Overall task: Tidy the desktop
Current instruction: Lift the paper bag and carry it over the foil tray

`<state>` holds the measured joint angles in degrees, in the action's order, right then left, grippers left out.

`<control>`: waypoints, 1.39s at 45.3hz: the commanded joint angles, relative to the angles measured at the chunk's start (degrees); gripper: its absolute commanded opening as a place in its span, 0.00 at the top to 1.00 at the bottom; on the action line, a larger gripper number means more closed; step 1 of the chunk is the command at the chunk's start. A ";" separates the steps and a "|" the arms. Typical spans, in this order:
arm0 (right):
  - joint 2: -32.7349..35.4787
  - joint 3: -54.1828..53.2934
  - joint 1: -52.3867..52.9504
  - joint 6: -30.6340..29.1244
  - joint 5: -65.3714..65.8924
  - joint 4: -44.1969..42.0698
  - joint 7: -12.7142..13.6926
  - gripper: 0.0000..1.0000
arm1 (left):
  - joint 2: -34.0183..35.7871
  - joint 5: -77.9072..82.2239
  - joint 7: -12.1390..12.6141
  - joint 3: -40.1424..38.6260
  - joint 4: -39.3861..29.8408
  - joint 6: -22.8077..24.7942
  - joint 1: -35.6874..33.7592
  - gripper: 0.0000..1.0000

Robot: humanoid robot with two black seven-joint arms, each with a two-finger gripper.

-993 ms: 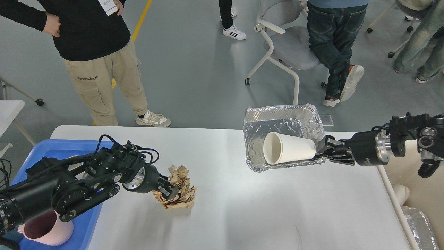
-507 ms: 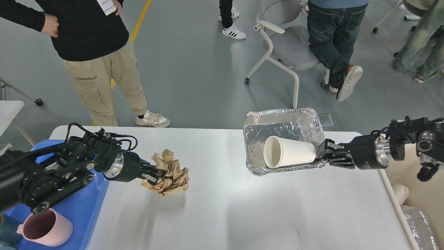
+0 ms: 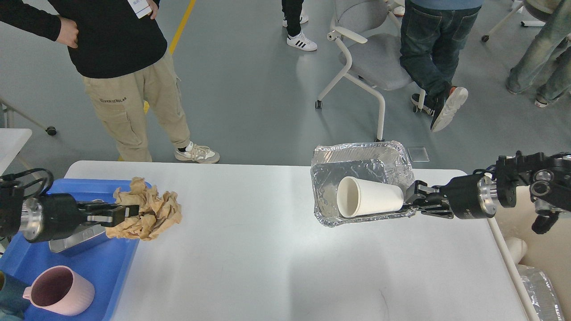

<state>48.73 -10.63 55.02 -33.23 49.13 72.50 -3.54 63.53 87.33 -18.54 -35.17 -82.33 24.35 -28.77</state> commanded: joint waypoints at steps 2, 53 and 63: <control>-0.04 0.09 0.00 0.00 0.00 0.10 0.03 1.00 | 2.39 -3.66 -0.62 -6.13 -0.99 -0.97 2.14 0.98; 0.84 -0.97 0.79 -0.17 -0.09 2.29 -0.24 1.00 | -33.37 -0.40 0.69 5.02 10.34 22.23 -49.70 0.95; 0.93 -1.06 0.88 -0.17 -0.09 2.65 -0.24 1.00 | -42.78 -0.40 1.40 8.00 16.76 22.14 -56.03 0.95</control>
<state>49.60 -11.68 55.88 -33.40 49.04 75.06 -3.79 25.02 86.91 -17.30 -28.93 -68.57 46.56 -81.74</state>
